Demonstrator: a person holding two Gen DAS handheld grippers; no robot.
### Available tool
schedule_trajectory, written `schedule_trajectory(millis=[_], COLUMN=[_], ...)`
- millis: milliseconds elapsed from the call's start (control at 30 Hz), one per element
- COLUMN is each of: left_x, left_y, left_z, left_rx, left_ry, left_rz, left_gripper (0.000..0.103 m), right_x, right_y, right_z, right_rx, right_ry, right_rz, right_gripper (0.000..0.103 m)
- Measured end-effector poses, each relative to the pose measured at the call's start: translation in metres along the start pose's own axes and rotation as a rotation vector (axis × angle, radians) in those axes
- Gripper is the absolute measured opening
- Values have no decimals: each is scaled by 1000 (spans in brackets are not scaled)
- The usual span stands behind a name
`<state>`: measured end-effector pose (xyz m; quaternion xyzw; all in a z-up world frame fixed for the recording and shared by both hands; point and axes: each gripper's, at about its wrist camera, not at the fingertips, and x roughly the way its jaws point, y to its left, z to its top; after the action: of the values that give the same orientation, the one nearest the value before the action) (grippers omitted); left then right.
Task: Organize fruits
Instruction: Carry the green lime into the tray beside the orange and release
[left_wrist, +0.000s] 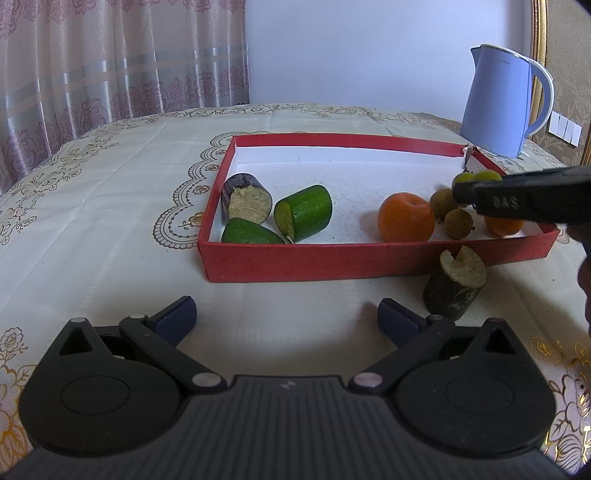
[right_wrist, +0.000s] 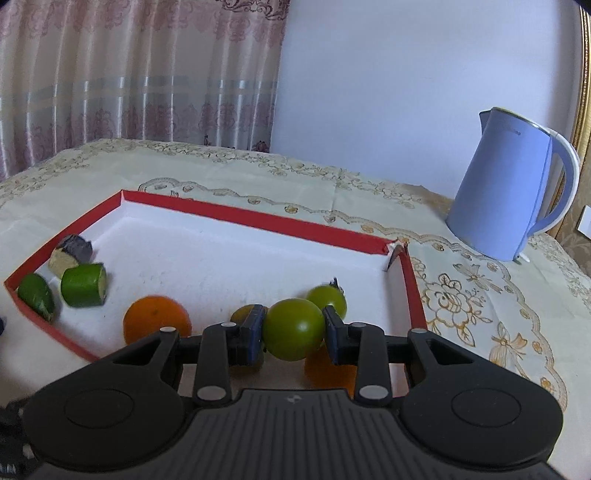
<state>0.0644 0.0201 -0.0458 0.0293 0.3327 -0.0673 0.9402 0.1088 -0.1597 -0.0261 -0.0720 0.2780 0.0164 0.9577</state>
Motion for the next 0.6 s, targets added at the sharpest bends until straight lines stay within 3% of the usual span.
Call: schedule_trajectory(millis=[233,600], left_x=[0,0], left_y=[0,0], left_z=[0,0], left_rx=[0,0], left_ry=[0,0], left_rz=[0,0], left_gripper=[103,103], right_x=[-1,-15], right_y=[-10,-13], right_z=[0,1], right_rx=[49,64], right_ry=[54,26], right_rz=[6,51], right_gripper=[32,37])
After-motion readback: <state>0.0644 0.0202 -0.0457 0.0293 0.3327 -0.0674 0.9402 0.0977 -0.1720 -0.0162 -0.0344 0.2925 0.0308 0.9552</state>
